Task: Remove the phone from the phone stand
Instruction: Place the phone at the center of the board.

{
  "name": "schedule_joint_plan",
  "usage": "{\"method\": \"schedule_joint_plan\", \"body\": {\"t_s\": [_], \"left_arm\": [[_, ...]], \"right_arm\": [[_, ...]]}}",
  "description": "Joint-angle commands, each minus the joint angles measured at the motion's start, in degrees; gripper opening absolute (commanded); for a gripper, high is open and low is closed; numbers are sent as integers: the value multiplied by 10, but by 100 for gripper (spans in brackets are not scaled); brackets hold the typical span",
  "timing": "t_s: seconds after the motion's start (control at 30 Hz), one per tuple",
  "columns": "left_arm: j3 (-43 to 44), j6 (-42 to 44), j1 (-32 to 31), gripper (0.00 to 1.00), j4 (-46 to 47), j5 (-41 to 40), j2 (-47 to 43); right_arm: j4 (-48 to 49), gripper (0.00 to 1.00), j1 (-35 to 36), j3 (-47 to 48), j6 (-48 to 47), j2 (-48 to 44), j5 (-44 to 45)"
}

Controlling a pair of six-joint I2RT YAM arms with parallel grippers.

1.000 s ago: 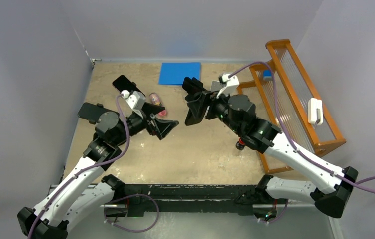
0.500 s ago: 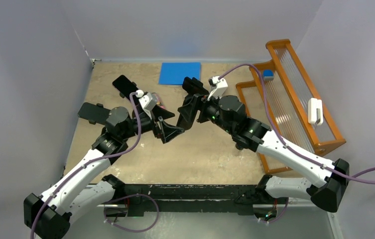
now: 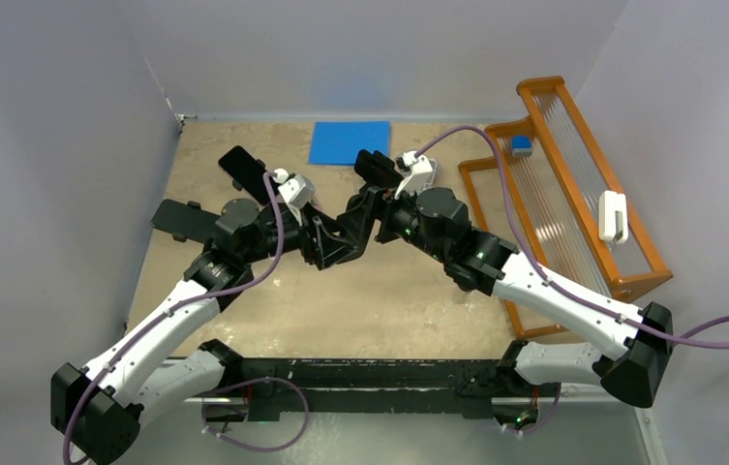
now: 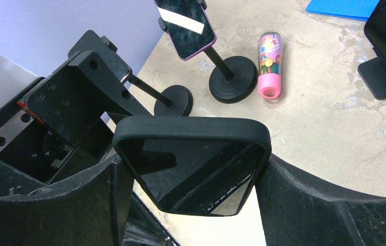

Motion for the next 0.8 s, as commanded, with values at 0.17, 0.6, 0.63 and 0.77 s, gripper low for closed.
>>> {"method": "schedule_joint_plan", "body": {"t_s": [0.17,0.6,0.63,0.77], "left_arm": [[37,17,-3,48,-4,8,15],[50,32,-6,41,-24,5,29],[50,33,-6,41,-24,5,31],[50,36,-8,30,-24,3,28]], "right_arm": [[64,51,3,36,17,-2,4],[48,50,4,56,30,4,23],[48,51,5,57,31,5,22],[48,51,5,61,31,8,19]]}}
